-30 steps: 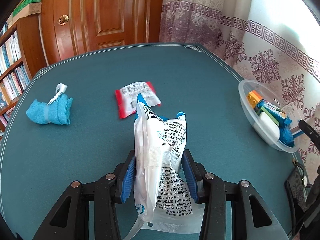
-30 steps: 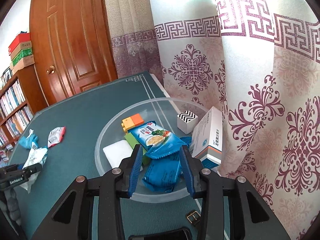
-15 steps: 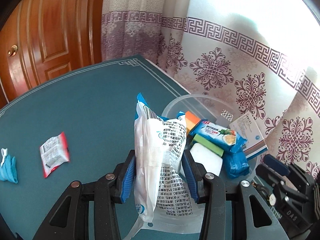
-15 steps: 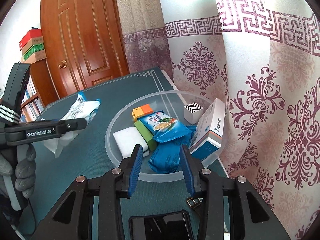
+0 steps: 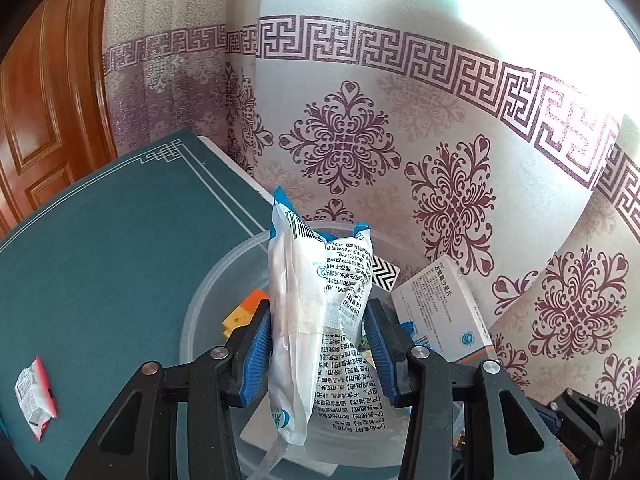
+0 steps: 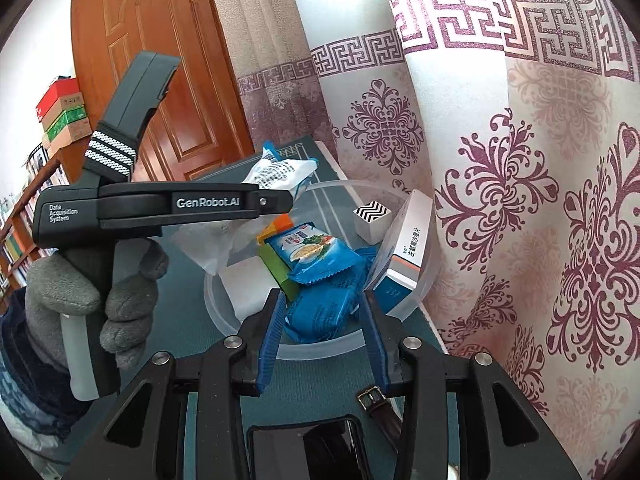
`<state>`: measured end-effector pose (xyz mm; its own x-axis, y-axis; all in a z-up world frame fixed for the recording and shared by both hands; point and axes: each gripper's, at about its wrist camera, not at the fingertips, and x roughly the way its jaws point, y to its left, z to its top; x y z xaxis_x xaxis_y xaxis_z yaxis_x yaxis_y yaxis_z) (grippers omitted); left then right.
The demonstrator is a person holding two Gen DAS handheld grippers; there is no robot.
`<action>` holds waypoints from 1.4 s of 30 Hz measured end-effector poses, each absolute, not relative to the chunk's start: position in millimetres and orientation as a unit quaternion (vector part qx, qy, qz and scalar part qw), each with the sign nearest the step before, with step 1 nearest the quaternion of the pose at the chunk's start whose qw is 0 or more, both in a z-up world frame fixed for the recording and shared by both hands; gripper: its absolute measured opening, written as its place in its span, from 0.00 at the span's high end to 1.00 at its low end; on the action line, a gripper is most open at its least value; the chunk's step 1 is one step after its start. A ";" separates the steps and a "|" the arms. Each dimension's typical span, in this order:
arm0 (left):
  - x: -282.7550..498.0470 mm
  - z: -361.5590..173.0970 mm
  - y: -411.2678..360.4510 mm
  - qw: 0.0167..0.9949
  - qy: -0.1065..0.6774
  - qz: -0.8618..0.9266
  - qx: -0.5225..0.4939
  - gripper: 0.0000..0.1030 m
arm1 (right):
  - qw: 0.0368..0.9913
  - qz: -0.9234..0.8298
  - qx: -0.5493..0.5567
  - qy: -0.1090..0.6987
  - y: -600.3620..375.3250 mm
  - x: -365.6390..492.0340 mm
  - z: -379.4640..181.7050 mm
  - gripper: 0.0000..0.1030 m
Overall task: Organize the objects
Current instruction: 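Carry the white bag over the basin and open the left gripper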
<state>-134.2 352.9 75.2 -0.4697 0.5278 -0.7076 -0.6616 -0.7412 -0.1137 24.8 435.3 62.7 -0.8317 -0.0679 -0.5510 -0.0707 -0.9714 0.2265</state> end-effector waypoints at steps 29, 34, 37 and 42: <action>-110.3 82.9 282.7 0.240 0.080 0.913 -0.322 0.01 | -0.024 0.945 -0.303 0.119 410.4 28.1 59.2 0.41; -106.6 83.1 270.7 0.219 0.088 0.918 -0.318 0.01 | -0.030 0.944 -0.307 0.113 401.2 28.8 58.4 0.40; -103.0 83.3 264.2 0.212 0.093 0.921 -0.313 0.01 | -0.034 0.943 -0.311 0.111 395.1 28.6 57.7 0.40; -98.4 83.7 252.0 0.199 0.099 0.925 -0.307 0.01 | -0.044 0.942 -0.316 0.102 382.4 29.4 56.7 0.39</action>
<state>-98.4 252.0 83.7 -0.7319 0.3075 -0.6081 -0.4291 -0.9012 0.0607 29.4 382.4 56.7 -0.7964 -0.1468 -0.5867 0.0177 -0.9753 0.2200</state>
